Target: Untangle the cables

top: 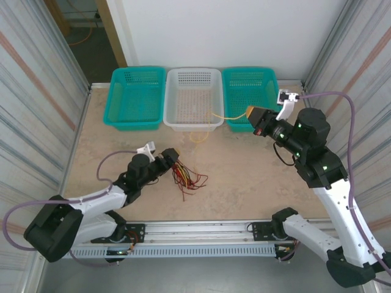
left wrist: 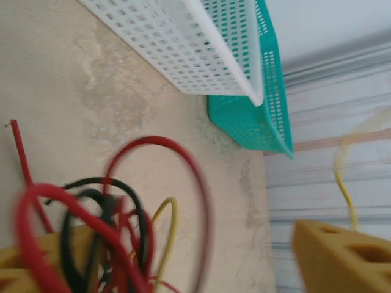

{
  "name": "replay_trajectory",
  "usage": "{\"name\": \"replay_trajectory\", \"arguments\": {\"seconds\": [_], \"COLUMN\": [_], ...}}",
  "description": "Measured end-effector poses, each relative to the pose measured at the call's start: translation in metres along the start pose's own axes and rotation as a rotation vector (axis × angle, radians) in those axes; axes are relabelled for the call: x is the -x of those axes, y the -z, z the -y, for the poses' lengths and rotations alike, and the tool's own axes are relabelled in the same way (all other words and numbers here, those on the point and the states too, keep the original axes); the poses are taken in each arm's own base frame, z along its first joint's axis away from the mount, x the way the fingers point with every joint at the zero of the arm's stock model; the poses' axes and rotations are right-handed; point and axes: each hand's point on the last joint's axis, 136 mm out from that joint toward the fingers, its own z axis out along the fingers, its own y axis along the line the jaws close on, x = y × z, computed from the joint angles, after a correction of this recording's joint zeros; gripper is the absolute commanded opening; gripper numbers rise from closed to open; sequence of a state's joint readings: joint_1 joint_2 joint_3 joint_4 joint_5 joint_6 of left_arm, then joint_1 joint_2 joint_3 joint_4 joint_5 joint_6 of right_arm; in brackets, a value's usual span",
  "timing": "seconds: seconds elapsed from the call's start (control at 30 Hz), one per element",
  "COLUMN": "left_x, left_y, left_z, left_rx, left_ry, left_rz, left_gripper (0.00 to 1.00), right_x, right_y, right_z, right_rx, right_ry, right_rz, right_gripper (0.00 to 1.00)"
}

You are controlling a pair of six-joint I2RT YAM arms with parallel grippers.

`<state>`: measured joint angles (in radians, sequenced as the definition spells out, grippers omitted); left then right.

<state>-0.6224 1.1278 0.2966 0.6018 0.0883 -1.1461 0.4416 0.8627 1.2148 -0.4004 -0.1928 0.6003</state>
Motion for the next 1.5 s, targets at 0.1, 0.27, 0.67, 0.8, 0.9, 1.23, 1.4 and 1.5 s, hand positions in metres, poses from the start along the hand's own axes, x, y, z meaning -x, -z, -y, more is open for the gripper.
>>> {"name": "replay_trajectory", "arguments": {"seconds": [0.1,0.27,0.67,0.8,0.9,1.23,1.4,1.5], "left_x": [0.004,0.021,0.082,0.057,0.039,0.027,0.018,0.017], "left_y": [0.003,0.041,0.090,0.065,0.055,0.058,0.046,0.044], "left_z": [0.010,0.020,0.081,0.102,0.140,0.220,0.197,0.191], "left_rx": [0.003,0.073,0.080,-0.035,-0.142,-0.404,-0.346,-0.320], "left_ry": [-0.007,-0.077,-0.267,-0.293,-0.353,-0.368,-0.292,-0.258], "left_rz": [0.000,0.046,0.056,-0.094,-0.188,-0.218,-0.260,-0.270], "left_gripper": [0.99,0.99,0.85,0.80,0.76,0.72,0.73,0.73], "right_x": [-0.007,-0.024,-0.053,-0.056,-0.058,-0.076,-0.080,-0.081], "right_y": [-0.005,-0.015,-0.041,-0.042,-0.046,-0.061,-0.065,-0.066], "right_z": [-0.001,-0.002,-0.007,-0.016,-0.022,-0.032,-0.035,-0.040], "right_rx": [-0.012,-0.028,-0.042,-0.018,-0.003,0.006,-0.006,-0.013], "right_ry": [0.024,0.072,0.123,0.131,0.135,0.164,0.192,0.221], "right_rz": [-0.020,-0.073,-0.157,-0.156,-0.158,-0.186,-0.179,-0.160], "right_gripper": [0.00,0.00,0.00,0.00,0.00,0.00,0.00,0.00]}}
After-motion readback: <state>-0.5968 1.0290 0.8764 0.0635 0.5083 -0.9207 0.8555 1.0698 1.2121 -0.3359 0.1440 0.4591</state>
